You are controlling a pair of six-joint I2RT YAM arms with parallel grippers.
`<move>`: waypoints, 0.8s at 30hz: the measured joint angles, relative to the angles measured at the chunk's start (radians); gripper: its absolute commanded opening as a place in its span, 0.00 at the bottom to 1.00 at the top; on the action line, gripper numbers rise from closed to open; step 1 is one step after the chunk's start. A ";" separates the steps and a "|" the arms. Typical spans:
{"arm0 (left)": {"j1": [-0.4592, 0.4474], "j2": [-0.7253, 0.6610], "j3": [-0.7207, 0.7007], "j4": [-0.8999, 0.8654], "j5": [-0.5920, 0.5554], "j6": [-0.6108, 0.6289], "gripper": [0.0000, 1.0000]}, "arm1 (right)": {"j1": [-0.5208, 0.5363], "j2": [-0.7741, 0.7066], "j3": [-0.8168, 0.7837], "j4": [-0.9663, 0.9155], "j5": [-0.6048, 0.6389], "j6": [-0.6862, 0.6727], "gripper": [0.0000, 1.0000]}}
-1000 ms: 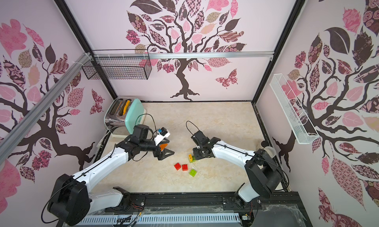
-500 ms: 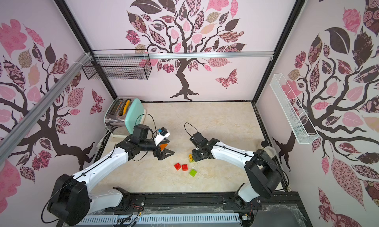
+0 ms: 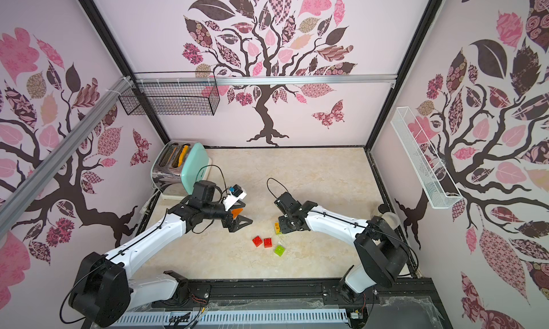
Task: Assemble a giraffe with lego
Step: Assemble the lego brick with the lego brick.
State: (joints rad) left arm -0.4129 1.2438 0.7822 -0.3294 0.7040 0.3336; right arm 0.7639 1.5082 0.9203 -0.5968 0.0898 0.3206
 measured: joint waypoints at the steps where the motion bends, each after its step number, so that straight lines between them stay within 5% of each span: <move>1: 0.000 0.000 -0.001 0.000 0.000 0.000 0.98 | 0.002 0.000 -0.001 0.000 0.004 0.010 0.00; 24: 0.000 0.000 -0.012 0.003 0.001 0.000 0.98 | 0.055 0.034 0.016 -0.008 0.117 0.282 0.00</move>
State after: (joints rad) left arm -0.4129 1.2438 0.7704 -0.3260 0.7048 0.3332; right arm 0.8192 1.5421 0.9367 -0.6052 0.2073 0.6029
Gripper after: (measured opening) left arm 0.981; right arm 0.159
